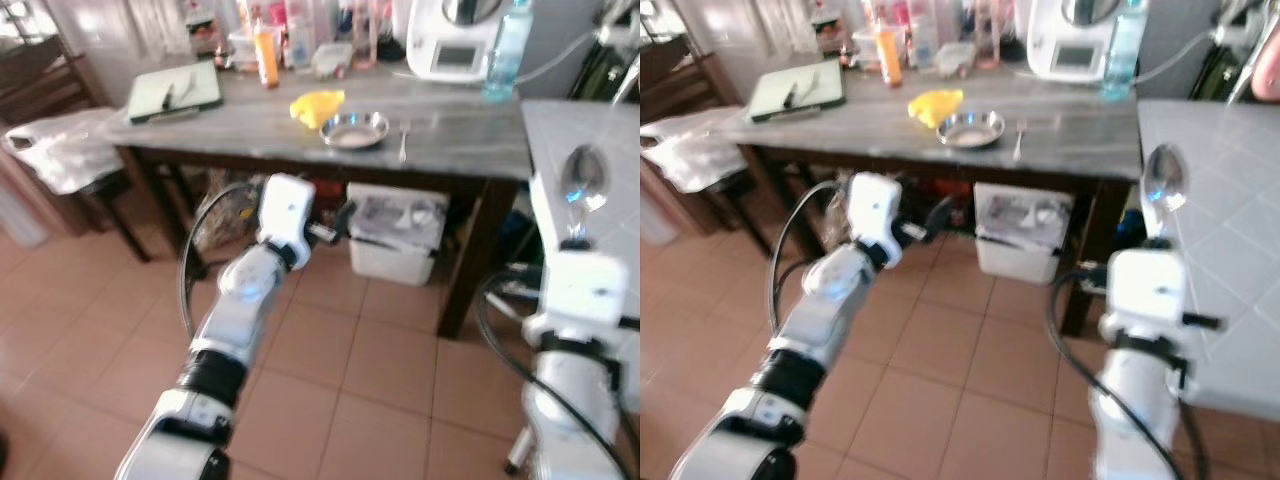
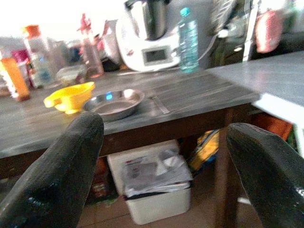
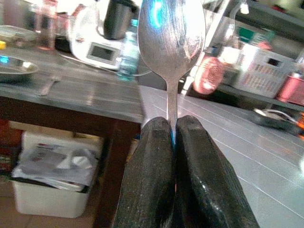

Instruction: Setting the table

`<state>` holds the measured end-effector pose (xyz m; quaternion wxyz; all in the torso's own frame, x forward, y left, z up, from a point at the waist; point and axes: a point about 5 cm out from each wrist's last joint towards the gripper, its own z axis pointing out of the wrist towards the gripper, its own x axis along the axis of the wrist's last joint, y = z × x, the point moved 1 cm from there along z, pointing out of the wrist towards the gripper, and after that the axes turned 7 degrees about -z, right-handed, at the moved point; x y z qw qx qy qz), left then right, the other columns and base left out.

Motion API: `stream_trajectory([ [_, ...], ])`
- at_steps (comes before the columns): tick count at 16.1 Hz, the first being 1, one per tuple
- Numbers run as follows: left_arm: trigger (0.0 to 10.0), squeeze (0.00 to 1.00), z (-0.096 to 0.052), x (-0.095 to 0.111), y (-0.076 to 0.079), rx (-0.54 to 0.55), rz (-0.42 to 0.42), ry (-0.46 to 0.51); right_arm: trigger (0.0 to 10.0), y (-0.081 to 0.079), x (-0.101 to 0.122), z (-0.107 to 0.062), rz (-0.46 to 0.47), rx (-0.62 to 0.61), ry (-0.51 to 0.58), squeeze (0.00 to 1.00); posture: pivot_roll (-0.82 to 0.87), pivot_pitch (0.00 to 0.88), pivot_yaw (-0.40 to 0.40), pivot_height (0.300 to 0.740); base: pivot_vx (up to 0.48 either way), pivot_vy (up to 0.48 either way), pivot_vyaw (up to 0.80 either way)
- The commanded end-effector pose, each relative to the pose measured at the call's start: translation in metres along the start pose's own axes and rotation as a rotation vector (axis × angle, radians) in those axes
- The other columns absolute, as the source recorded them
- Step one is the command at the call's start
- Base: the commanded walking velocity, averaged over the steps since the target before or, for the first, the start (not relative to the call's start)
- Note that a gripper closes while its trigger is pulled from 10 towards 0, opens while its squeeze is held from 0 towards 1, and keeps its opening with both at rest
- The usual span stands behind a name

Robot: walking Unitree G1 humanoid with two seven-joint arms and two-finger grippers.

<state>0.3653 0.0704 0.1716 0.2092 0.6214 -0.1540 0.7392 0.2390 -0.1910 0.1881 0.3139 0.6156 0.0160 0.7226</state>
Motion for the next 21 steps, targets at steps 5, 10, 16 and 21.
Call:
stream_trajectory([
  [5, 10.0, 0.00, 0.0031, 0.0034, 0.0048, -0.021, -0.001, 0.011, 10.0, 0.0074, 0.0022, -0.0001, -0.007, -0.029, 0.012, 0.00, -0.09, 0.083, 0.086, 0.740, 0.480, 0.000, 0.00],
  [10, 10.0, 0.00, 0.0040, 0.0025, 0.0071, -0.031, -0.005, 0.006, 10.0, 0.0078, 0.0017, 0.0002, -0.008, -0.034, 0.006, 0.00, -0.09, 0.085, 0.086, 0.740, 0.480, 0.000, 0.00],
  [16, 10.0, 0.00, 0.0044, 0.0028, 0.0077, -0.034, -0.003, 0.005, 10.0, 0.0079, 0.0010, 0.0011, 0.004, -0.038, 0.001, 0.00, -0.09, 0.084, 0.086, 0.740, 0.480, 0.000, 0.00],
  [21, 10.0, 0.00, 0.0043, 0.0019, 0.0085, -0.044, -0.002, -0.003, 10.0, 0.0066, 0.0004, 0.0016, 0.013, -0.038, -0.001, 0.00, -0.08, 0.083, 0.088, 0.740, 0.450, 0.000, -0.24],
])
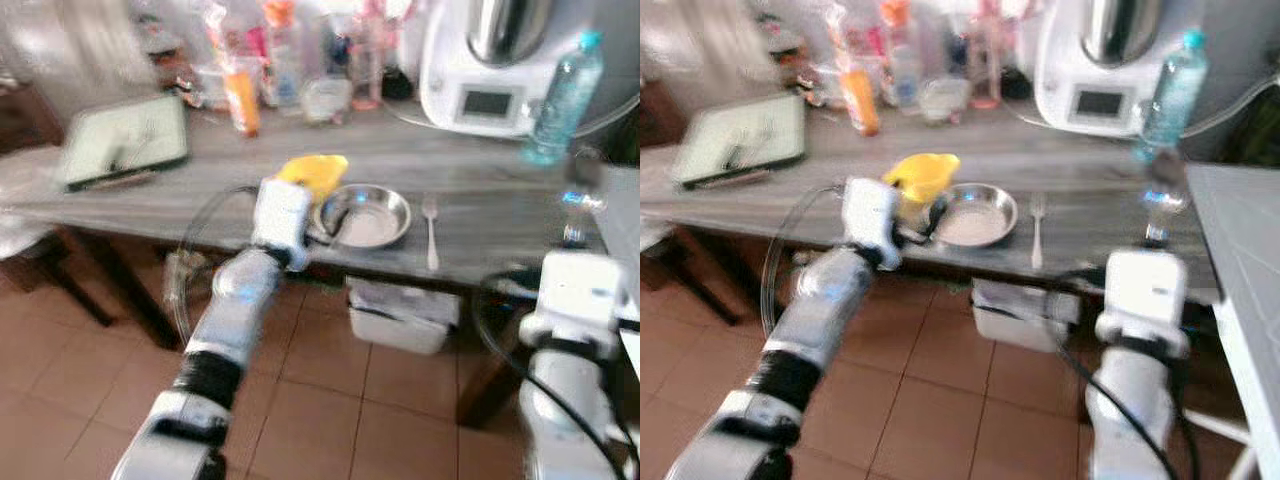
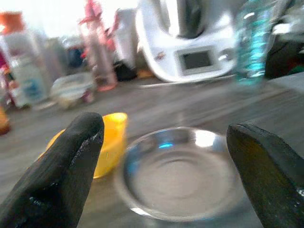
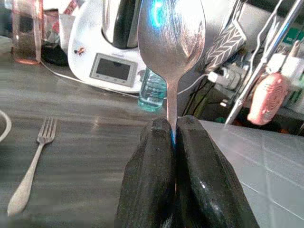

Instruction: Setting the table

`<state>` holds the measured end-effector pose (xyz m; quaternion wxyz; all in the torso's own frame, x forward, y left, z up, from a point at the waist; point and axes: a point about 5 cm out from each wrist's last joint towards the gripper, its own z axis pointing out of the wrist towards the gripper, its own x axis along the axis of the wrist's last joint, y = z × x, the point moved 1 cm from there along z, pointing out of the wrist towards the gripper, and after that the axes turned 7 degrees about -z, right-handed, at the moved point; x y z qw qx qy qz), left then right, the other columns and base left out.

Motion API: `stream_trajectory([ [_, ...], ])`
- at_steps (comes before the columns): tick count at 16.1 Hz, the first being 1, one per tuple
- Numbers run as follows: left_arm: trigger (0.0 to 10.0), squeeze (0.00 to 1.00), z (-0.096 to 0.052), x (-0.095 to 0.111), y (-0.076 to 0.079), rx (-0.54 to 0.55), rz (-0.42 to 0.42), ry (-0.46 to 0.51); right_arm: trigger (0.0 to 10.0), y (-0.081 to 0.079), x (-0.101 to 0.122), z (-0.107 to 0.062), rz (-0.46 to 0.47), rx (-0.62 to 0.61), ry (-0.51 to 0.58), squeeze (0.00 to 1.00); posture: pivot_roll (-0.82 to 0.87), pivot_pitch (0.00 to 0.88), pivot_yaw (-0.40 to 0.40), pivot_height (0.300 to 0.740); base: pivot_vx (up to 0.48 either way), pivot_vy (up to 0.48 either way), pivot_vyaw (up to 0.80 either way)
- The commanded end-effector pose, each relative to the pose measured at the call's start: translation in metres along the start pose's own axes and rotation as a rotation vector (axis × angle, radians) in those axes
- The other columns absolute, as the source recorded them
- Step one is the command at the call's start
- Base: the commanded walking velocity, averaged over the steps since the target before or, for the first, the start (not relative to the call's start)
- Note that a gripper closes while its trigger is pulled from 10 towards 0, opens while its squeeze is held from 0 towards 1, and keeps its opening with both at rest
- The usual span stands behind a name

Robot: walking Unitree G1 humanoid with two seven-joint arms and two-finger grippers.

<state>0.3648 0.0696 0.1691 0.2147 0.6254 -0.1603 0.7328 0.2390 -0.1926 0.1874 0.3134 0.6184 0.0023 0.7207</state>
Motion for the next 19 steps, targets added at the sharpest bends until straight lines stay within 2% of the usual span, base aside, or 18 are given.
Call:
stream_trajectory([
  [1, 10.0, 0.00, 0.005, 0.004, 0.008, -0.029, 0.003, 0.010, 10.0, 0.005, 0.002, 0.002, -0.003, -0.020, 0.015, 0.00, -0.08, 0.083, 0.088, 0.740, 0.398, 0.000, -0.70],
  [8, 10.0, 0.00, 0.003, 0.004, 0.008, -0.042, -0.003, 0.012, 10.0, 0.003, 0.002, 0.003, 0.000, -0.014, 0.017, 0.00, -0.08, 0.078, 0.086, 0.740, 0.282, 0.000, -0.56],
  [9, 10.0, 0.00, 0.002, 0.005, 0.010, -0.079, -0.015, 0.011, 10.0, 0.003, 0.002, 0.003, -0.003, -0.011, 0.016, 0.00, -0.08, 0.080, 0.083, 0.740, 0.000, 0.000, 0.00],
  [11, 10.0, 0.00, -0.003, 0.008, 0.011, -0.131, 0.025, 0.013, 10.0, 0.003, 0.001, 0.003, -0.004, -0.008, 0.015, 0.00, -0.08, 0.081, 0.081, 0.740, 0.000, 0.000, 0.00],
  [16, 10.0, 0.00, -0.021, 0.011, 0.000, -0.158, 0.050, 0.007, 10.0, 0.003, 0.000, 0.002, -0.005, -0.002, 0.010, 0.00, -0.07, 0.084, 0.081, 0.740, 0.000, 0.000, 0.00],
  [19, 10.0, 0.00, -0.041, 0.015, -0.007, -0.278, 0.074, -0.044, 10.0, 0.004, -0.002, 0.001, 0.029, 0.007, -0.014, 0.00, -0.06, 0.089, 0.077, 0.740, 0.000, 0.000, 0.00],
])
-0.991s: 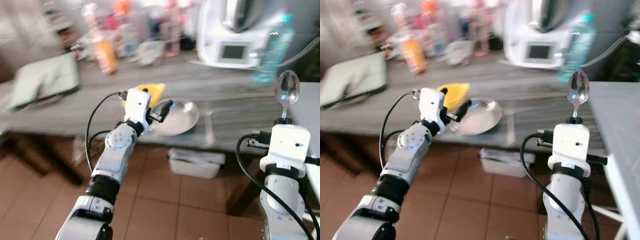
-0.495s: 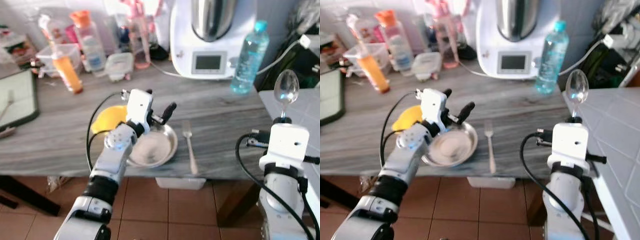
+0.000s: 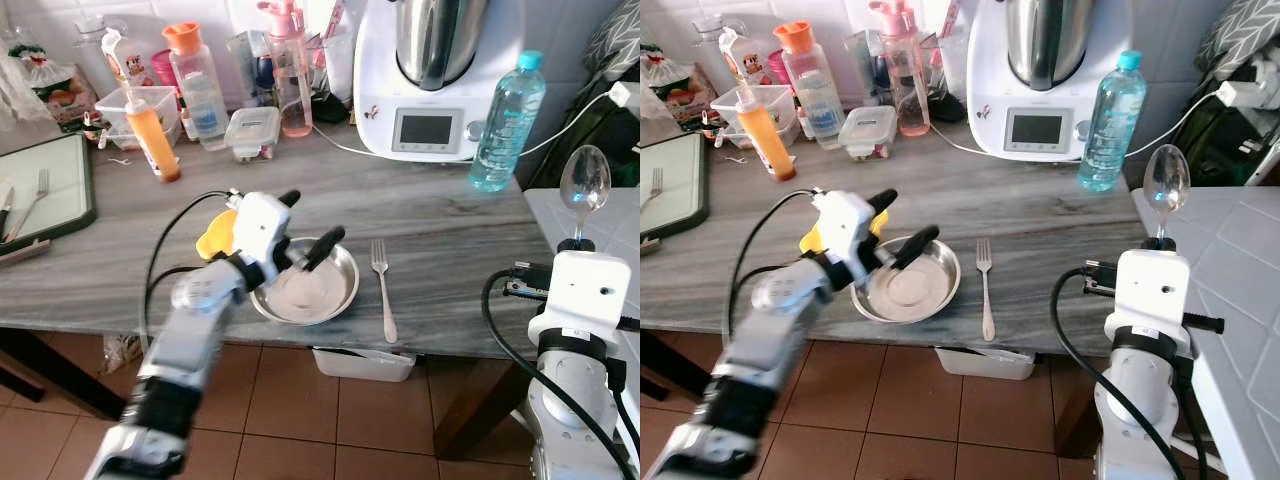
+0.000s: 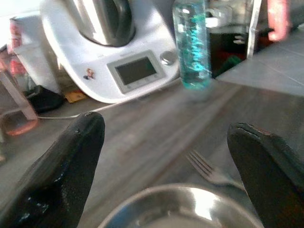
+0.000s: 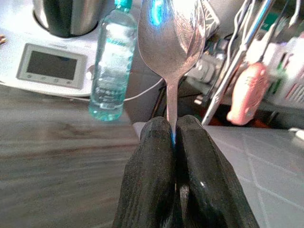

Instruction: Setting the table

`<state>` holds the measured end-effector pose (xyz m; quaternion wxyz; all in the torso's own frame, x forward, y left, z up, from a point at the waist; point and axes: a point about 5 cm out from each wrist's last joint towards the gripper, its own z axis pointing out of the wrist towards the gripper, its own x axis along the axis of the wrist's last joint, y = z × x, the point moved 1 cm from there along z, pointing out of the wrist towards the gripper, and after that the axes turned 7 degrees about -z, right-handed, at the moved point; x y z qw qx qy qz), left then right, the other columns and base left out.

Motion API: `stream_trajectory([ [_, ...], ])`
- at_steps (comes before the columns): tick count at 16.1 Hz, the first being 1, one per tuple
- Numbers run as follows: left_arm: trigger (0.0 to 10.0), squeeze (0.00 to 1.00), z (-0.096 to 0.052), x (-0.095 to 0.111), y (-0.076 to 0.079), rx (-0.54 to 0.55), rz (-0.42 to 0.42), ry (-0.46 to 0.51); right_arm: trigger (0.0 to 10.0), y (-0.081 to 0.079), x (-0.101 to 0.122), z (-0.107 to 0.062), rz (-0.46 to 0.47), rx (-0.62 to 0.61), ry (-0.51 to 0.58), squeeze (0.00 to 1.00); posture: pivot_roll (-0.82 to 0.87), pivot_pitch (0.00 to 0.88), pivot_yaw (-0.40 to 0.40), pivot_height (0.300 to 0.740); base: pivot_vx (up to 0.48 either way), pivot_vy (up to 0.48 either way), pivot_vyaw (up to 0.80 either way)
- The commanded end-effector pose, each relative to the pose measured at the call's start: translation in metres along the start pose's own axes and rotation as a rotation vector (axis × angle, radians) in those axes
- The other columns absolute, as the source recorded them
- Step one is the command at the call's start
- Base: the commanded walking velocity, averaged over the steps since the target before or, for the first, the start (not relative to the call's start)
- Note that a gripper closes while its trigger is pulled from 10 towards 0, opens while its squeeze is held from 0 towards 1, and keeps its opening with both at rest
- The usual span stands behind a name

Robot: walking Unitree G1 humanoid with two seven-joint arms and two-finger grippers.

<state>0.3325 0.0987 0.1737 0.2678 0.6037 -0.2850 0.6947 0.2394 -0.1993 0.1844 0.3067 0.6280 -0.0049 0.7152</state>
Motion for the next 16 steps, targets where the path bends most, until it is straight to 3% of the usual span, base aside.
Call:
stream_trajectory([
  [1, 10.0, 0.00, -0.004, 0.005, 0.003, -0.082, -0.003, -0.013, 10.0, 0.000, 0.004, -0.001, 0.024, 0.008, 0.004, 0.00, -0.06, 0.089, 0.077, 0.740, 0.000, 0.000, 0.00],
  [4, 10.0, 0.00, -0.008, 0.012, 0.005, -0.240, -0.002, -0.072, 10.0, -0.007, 0.008, 0.003, 0.048, 0.064, -0.026, 0.00, -0.05, 0.091, 0.072, 0.740, 0.000, 0.000, 0.00],
  [5, 10.0, 0.00, -0.013, 0.006, 0.008, -0.365, -0.042, -0.167, 10.0, -0.016, 0.005, 0.003, 0.102, 0.107, -0.076, 0.00, -0.05, 0.088, 0.072, 0.740, 0.000, 0.000, 0.00],
  [7, 10.0, 0.00, -0.018, 0.000, 0.013, -0.457, -0.039, -0.228, 10.0, -0.023, -0.001, 0.002, 0.211, 0.134, -0.141, 0.00, -0.05, 0.089, 0.073, 0.740, 0.000, 0.000, 0.00],
  [10, 10.0, 0.00, -0.022, -0.002, 0.018, -0.512, -0.018, -0.257, 10.0, -0.031, -0.012, -0.003, 0.377, 0.161, -0.253, 0.00, -0.05, 0.092, 0.074, 0.740, 0.000, 0.000, 0.00],
  [16, 10.0, 0.00, -0.022, 0.001, 0.021, -0.581, -0.021, -0.285, 10.0, -0.064, -0.019, -0.008, 0.566, 0.323, -0.402, 0.00, -0.05, 0.093, 0.074, 0.740, 0.000, 0.000, 0.00],
])
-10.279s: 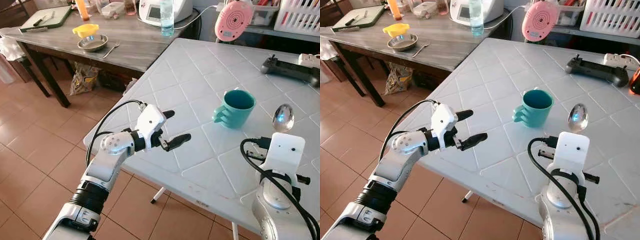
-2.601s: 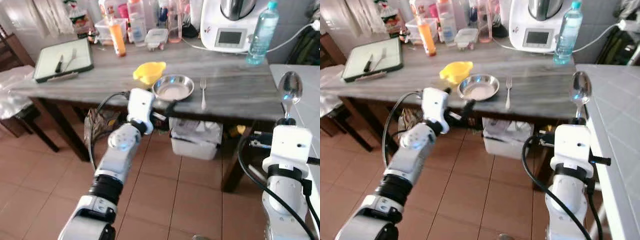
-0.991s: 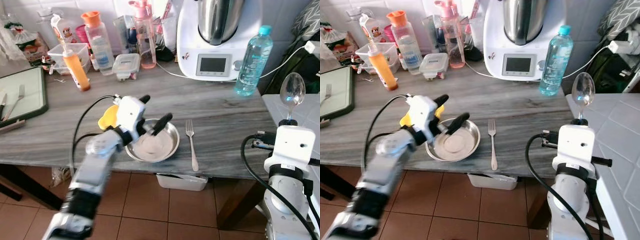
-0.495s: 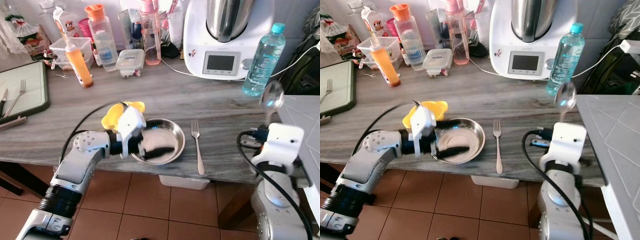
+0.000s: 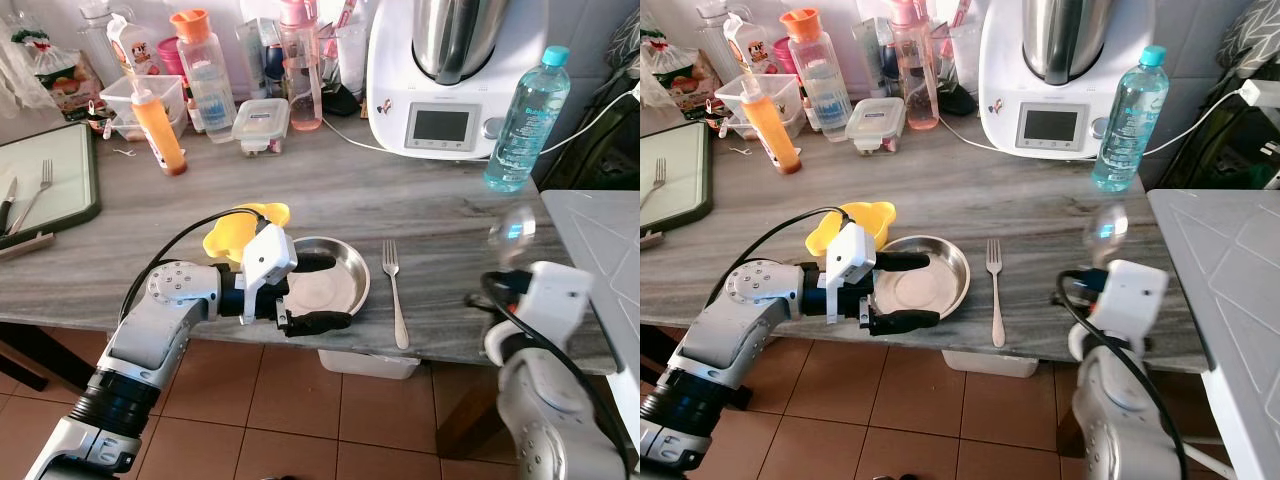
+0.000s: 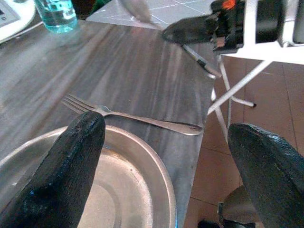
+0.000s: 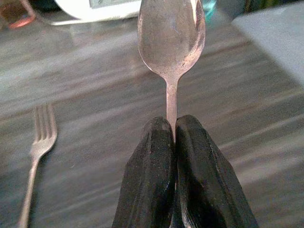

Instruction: Setting the table

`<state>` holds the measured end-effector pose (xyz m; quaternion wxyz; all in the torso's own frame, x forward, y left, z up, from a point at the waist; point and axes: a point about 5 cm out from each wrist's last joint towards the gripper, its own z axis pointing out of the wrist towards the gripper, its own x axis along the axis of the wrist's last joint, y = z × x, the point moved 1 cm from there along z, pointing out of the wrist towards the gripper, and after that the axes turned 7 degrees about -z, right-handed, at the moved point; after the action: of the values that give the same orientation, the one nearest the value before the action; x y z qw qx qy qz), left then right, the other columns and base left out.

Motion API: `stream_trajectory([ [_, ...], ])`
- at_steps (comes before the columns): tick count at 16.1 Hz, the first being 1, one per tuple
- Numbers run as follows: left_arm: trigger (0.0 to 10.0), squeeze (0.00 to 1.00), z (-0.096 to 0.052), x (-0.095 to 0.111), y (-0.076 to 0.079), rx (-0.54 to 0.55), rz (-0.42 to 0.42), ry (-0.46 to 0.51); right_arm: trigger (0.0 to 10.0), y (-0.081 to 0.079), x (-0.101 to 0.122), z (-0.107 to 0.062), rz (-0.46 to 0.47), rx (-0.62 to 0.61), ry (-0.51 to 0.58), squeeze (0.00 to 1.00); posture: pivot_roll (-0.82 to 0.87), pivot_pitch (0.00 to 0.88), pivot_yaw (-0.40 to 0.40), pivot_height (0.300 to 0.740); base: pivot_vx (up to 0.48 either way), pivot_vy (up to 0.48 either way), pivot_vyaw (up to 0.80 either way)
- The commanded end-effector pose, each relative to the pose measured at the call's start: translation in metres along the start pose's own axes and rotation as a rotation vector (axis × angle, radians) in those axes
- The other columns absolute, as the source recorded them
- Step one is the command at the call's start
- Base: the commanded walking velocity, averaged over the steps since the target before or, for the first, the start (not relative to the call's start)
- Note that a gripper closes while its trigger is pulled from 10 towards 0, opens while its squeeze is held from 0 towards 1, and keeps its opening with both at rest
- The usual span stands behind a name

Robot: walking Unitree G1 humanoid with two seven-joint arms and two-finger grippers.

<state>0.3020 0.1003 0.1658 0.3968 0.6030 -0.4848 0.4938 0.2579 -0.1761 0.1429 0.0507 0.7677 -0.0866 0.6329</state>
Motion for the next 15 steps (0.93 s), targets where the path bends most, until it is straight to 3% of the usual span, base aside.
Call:
stream_trajectory([
  [1, 10.0, 0.00, 0.000, 0.005, 0.000, -0.022, 0.027, -0.011, 10.0, -0.027, -0.003, 0.000, 0.144, 0.066, -0.037, 0.00, -0.05, 0.093, 0.074, 0.740, 0.000, 0.000, 0.00],
  [4, 10.0, 0.00, 0.001, 0.005, 0.003, -0.035, 0.033, -0.021, 10.0, -0.046, -0.009, 0.005, 0.194, 0.135, -0.086, 0.00, -0.05, 0.091, 0.078, 0.740, 0.000, 0.000, 0.00],
  [15, 10.0, 0.00, 0.001, 0.001, 0.007, -0.055, 0.028, -0.038, 10.0, -0.069, -0.020, 0.026, 0.229, 0.286, -0.176, 0.00, -0.02, 0.084, 0.083, 0.740, 0.000, 0.000, 0.00],
])
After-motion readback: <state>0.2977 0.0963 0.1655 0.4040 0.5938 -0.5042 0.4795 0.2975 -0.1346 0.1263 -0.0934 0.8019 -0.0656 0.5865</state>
